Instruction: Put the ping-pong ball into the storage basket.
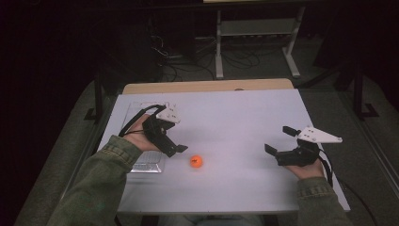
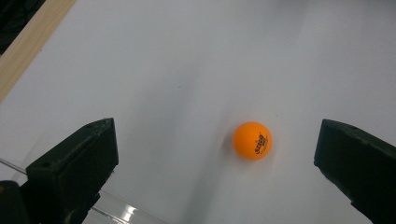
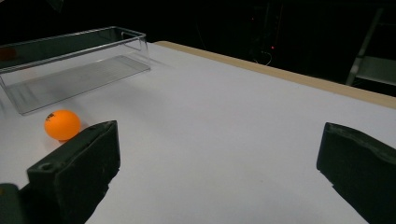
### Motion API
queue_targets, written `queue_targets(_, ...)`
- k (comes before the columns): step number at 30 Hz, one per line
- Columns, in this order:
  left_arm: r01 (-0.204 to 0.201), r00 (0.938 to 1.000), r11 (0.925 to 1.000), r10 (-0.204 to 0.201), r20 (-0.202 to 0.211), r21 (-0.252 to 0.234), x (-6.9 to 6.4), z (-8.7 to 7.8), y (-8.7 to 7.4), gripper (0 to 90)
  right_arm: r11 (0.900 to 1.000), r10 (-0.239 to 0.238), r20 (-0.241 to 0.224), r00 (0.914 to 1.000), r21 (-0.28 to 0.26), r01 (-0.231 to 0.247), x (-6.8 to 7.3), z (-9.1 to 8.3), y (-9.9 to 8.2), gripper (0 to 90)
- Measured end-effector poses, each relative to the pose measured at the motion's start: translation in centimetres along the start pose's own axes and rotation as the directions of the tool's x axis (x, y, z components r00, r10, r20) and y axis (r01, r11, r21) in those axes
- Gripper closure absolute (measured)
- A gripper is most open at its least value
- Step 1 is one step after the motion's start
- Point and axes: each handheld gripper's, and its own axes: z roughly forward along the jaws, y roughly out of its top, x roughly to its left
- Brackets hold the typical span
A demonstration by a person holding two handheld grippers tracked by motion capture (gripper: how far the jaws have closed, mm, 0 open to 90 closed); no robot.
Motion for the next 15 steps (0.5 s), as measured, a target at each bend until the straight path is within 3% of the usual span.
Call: queue_targets(15, -0.052, 0.9976, 0.9973, 0.049, 0.048, 0.052, -0.6, 1.6, 0.9, 0.0, 1.0000, 0.003, -0.001, 1.0000, 0.002, -0.003, 0.0, -0.1, 0.0, 0.0)
